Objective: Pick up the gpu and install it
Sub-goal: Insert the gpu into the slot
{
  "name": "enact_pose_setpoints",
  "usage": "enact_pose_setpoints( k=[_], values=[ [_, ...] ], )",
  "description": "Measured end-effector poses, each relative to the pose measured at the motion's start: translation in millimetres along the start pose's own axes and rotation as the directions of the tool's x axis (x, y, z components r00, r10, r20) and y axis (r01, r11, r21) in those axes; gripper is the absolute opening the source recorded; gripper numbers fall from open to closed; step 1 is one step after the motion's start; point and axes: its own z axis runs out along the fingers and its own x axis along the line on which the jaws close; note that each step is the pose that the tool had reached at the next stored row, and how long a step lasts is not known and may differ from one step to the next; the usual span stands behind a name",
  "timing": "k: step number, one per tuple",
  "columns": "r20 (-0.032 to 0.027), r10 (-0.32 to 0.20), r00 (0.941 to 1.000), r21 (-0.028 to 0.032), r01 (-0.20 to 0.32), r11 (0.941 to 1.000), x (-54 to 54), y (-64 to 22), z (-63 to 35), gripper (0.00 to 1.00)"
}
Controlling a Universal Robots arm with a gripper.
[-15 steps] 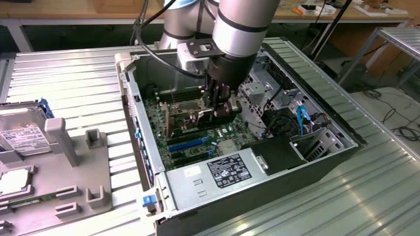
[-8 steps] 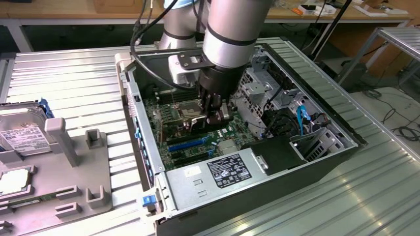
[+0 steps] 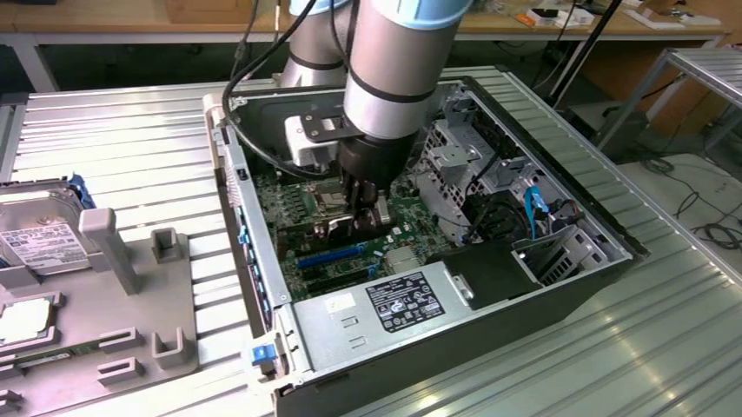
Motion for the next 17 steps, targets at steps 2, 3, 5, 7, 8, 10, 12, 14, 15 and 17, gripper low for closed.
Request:
enact_pose_setpoints(
  k=[2,3,5,7,8,10,12,14,15,17],
  values=[
    [-0.0047,0.002,1.0000,0.0004,-0.002,1.0000,-0.7,2.1,4.1,0.27],
    [-0.0079,0.003,1.0000,0.0005,-0.003,1.0000,-1.0,2.7,5.6,0.27],
    [-0.0242,0.003,0.9997,-0.0030,-0.003,1.0000,-1.0,3.5,7.2,0.27],
    [-0.0350,0.003,0.9994,-0.0041,-0.003,1.0000,-1.5,5.6,9.2,0.27],
    [-0.0351,0.003,0.9994,-0.0035,-0.003,1.0000,-1.7,6.5,9.7,0.27],
    [-0.0347,0.003,0.9994,-0.0031,-0.003,1.0000,-2.1,6.6,10.0,0.27],
    [-0.0347,0.004,0.9994,-0.0044,-0.004,1.0000,-2.1,6.7,10.0,0.27],
    [-0.0349,0.004,0.9994,-0.0082,-0.005,1.0000,-2.2,6.6,9.9,0.27],
    [-0.0351,0.004,0.9994,-0.0148,-0.005,0.9999,-2.2,5.3,10.0,0.27],
    [-0.0358,0.005,0.9993,-0.0298,-0.006,0.9995,-2.3,2.9,10.0,0.27]
  ],
)
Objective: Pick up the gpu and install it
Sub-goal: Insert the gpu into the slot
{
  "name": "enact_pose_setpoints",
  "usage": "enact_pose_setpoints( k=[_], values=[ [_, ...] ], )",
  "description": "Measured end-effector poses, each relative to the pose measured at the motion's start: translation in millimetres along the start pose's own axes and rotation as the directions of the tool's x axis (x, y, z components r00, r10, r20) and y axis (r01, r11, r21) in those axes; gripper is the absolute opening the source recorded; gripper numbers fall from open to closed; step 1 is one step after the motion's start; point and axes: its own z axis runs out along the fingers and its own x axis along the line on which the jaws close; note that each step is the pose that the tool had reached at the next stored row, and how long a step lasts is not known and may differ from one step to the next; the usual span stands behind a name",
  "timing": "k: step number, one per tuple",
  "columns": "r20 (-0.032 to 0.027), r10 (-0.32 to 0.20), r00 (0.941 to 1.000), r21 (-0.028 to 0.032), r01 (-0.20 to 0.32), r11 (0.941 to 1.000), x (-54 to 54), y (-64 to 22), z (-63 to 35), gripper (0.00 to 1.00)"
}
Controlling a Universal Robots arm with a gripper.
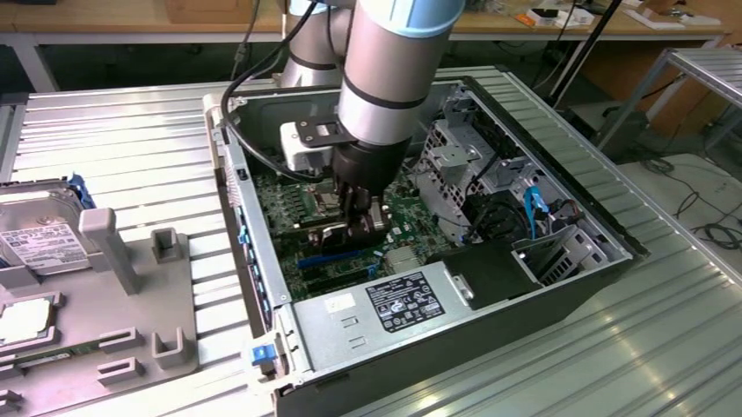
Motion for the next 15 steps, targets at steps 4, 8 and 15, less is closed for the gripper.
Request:
enact_pose_setpoints(
  k=[4,8,15],
  values=[
    [0.0001,0.000,1.0000,-0.0015,0.000,1.0000,0.0,-0.7,0.0,0.27],
    [0.0002,0.000,1.0000,-0.0014,0.000,1.0000,0.1,-0.8,3.2,0.27],
    [0.0000,0.000,1.0000,-0.0015,0.000,1.0000,0.2,-0.8,7.2,0.27]
  ],
)
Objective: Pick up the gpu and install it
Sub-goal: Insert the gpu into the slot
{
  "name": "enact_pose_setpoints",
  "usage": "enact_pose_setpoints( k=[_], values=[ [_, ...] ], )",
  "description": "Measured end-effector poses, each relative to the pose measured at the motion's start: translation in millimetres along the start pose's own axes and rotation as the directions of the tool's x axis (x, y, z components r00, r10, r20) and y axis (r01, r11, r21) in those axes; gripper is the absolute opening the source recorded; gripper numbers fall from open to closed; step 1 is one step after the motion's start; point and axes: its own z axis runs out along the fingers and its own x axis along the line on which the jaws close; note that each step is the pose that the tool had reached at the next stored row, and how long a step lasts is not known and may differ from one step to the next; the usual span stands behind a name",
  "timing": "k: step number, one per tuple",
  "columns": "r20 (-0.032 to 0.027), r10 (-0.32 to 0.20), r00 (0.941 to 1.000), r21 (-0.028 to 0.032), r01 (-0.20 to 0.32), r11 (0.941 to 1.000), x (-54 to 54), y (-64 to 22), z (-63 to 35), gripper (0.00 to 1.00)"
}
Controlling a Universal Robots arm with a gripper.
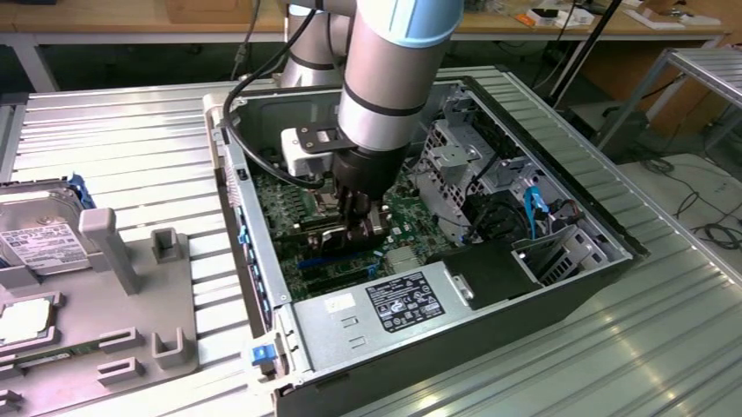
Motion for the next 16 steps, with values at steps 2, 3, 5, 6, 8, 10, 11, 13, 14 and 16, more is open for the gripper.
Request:
enact_pose_setpoints(
  k=[2,3,5,6,8,10,11,13,14,16],
  values=[
    [0.0001,0.000,1.0000,0.0000,0.000,1.0000,0.0,0.0,0.1,0.27],
    [0.0001,0.000,1.0000,0.0001,0.000,1.0000,0.0,0.0,0.1,0.27],
    [0.0001,0.000,1.0000,0.0001,0.000,1.0000,0.0,0.0,0.1,0.27],
    [0.0002,0.000,1.0000,0.0000,0.000,1.0000,0.0,0.0,0.1,0.27],
    [0.0002,0.000,1.0000,0.0001,0.000,1.0000,0.0,0.0,0.1,0.27],
    [0.0004,0.000,1.0000,0.0002,0.000,1.0000,-0.2,0.0,0.2,0.27],
    [0.0004,0.000,1.0000,0.0002,0.000,1.0000,-0.5,-0.1,0.2,0.27],
    [0.0002,-0.004,1.0000,0.0001,0.004,1.0000,-1.8,-0.2,0.2,0.27],
    [0.0000,-0.005,1.0000,-0.0001,0.005,1.0000,-2.9,-0.2,0.1,0.27],
    [-0.0001,-0.006,1.0000,-0.0002,0.006,1.0000,-3.0,-0.2,0.2,0.27]
  ],
)
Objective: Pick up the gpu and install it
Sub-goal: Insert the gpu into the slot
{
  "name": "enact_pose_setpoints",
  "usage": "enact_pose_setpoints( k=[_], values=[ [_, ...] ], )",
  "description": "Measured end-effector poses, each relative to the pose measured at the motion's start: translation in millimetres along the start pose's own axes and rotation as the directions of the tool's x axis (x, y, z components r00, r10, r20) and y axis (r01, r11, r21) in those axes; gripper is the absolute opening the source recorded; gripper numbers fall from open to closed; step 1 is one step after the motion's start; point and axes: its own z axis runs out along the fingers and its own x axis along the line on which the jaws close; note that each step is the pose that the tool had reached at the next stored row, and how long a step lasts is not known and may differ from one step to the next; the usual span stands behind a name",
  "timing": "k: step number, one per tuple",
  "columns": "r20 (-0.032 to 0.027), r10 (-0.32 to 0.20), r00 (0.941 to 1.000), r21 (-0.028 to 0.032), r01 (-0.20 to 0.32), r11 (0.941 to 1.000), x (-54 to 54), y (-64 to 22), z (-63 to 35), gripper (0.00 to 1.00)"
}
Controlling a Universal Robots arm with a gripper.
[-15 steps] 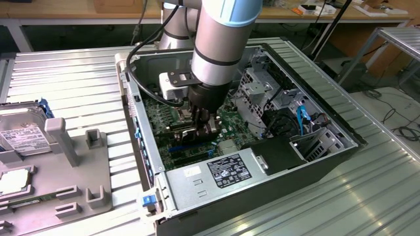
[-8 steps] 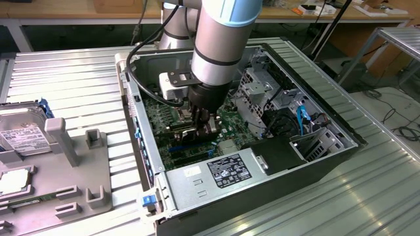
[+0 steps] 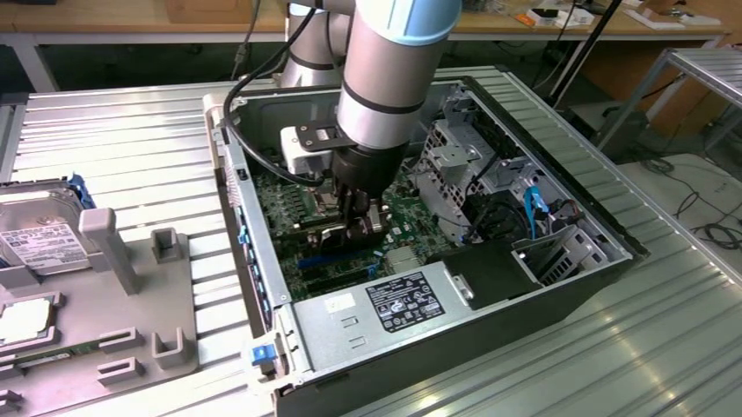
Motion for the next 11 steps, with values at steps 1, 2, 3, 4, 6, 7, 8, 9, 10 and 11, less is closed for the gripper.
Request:
enact_pose_setpoints(
  k=[1,2,3,4,6,7,8,9,10,11],
  values=[
    [0.0000,-0.004,1.0000,-0.0001,0.004,1.0000,0.0,0.0,0.1,0.27],
    [-0.0001,-0.008,1.0000,-0.0002,0.008,1.0000,0.0,0.0,0.2,0.27],
    [-0.0001,-0.009,1.0000,-0.0002,0.009,1.0000,0.0,0.0,0.2,0.27],
    [0.0002,-0.009,1.0000,-0.0001,0.009,1.0000,0.0,0.0,0.6,0.27],
    [0.0001,-0.009,1.0000,-0.0002,0.009,1.0000,0.0,0.0,1.8,0.27],
    [-0.0001,-0.009,1.0000,-0.0002,0.009,1.0000,0.1,0.0,2.4,0.27],
    [-0.0003,-0.009,1.0000,-0.0003,0.009,1.0000,0.1,0.0,2.5,0.27],
    [-0.0004,-0.009,1.0000,-0.0004,0.009,1.0000,0.1,0.0,2.6,0.27],
    [-0.0003,-0.009,1.0000,-0.0003,0.009,1.0000,0.1,0.0,3.3,0.27],
    [-0.0004,-0.009,1.0000,-0.0004,0.009,1.0000,0.1,0.0,3.5,0.27]
  ],
)
